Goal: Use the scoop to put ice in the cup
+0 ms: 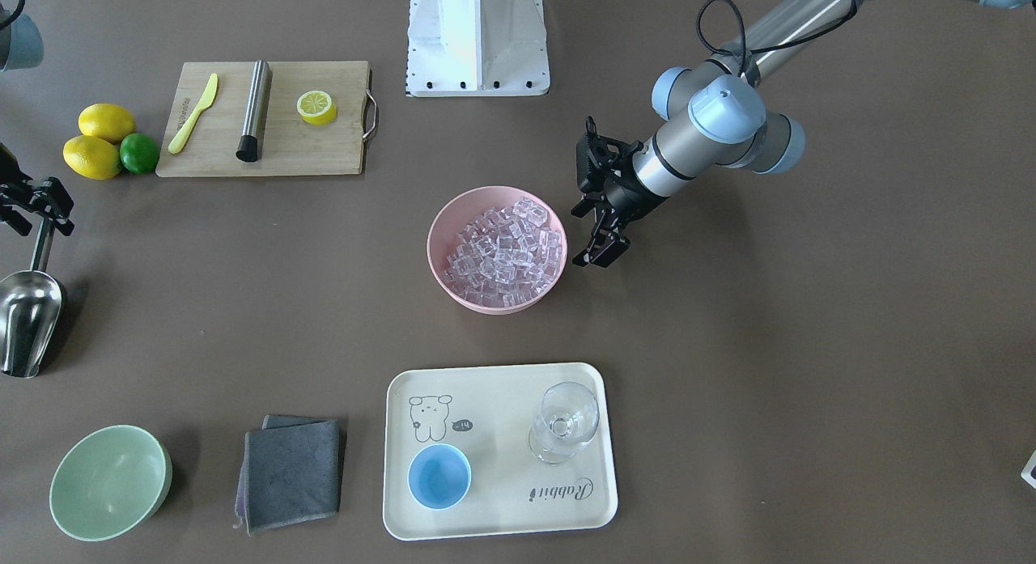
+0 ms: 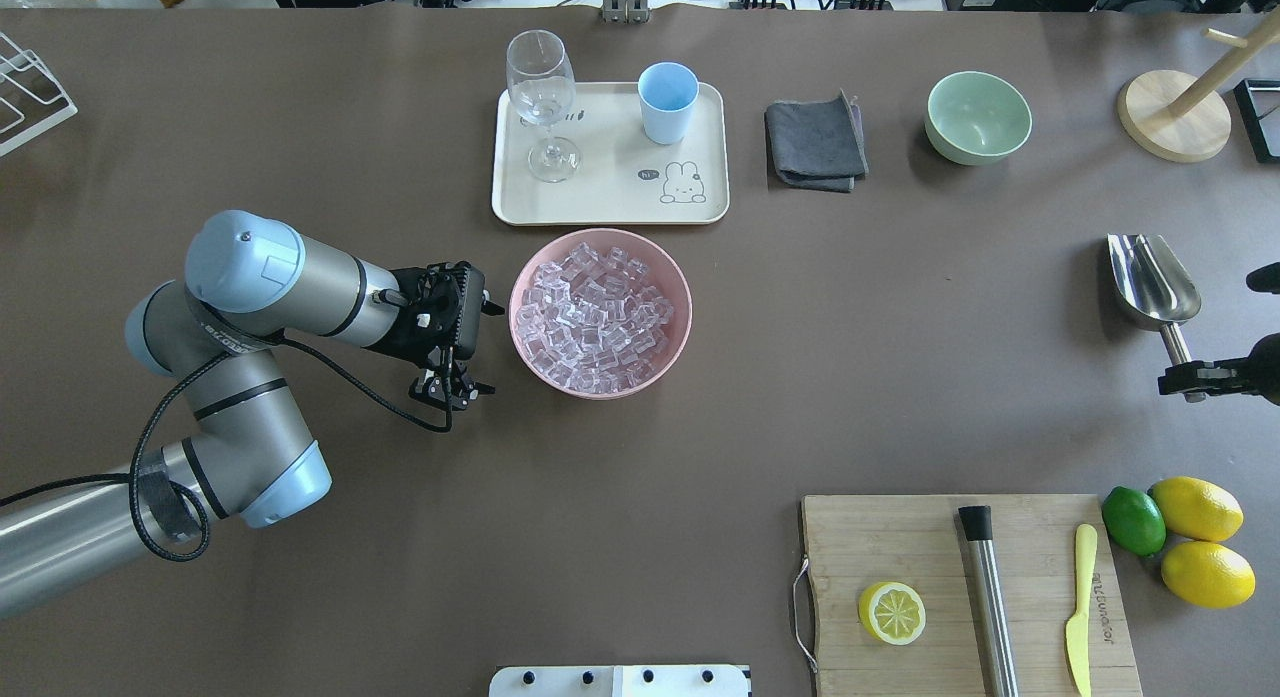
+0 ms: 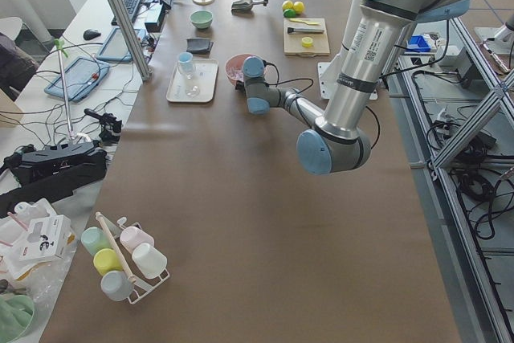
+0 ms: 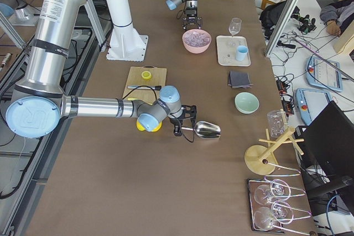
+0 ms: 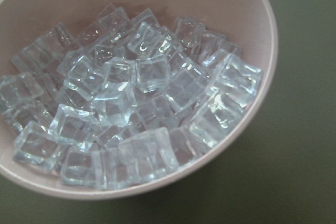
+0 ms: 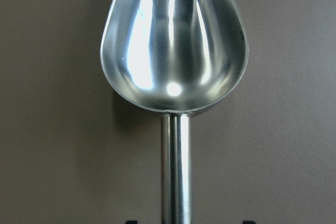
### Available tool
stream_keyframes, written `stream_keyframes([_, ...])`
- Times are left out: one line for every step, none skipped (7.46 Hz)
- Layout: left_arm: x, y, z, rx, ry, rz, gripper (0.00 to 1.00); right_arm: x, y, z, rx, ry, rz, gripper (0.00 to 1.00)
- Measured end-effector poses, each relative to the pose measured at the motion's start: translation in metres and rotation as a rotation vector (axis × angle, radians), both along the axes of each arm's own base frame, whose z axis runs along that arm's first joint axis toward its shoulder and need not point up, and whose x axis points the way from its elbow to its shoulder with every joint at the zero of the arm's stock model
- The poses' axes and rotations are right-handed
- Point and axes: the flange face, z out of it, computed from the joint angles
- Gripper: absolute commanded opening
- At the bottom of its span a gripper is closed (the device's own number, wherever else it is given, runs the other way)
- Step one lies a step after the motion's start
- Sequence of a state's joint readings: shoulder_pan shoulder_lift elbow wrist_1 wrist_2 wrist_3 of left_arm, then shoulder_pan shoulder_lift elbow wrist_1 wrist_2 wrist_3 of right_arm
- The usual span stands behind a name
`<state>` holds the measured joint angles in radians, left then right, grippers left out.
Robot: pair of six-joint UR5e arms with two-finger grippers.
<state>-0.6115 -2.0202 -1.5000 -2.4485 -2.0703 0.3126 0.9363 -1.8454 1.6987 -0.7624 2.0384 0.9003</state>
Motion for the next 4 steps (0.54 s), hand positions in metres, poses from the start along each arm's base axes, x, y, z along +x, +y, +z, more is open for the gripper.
stream_keyframes([-0.0006,-0.003,0.0012,-0.039,0.0,-0.017,0.99,-0.0032,0.0008,-0.0002,0.005,0.003,-0.006,0.32])
stream_keyframes([-0.0027,-0.0062,0.0021,-0.093,0.004,-0.038,0.99,-0.0052,0.0013,-0.0005,0.007,0.005,-0.009,0.1])
stream_keyframes([-0.0044,-0.0079,0.0025,-0.133,0.008,-0.05,0.99,-0.006,0.0013,-0.0011,0.009,0.005,-0.01,0.0])
stream_keyframes([-0.0055,-0.0085,0.0027,-0.15,0.011,-0.054,0.99,-0.006,0.0012,-0.0018,0.011,0.005,-0.011,0.0])
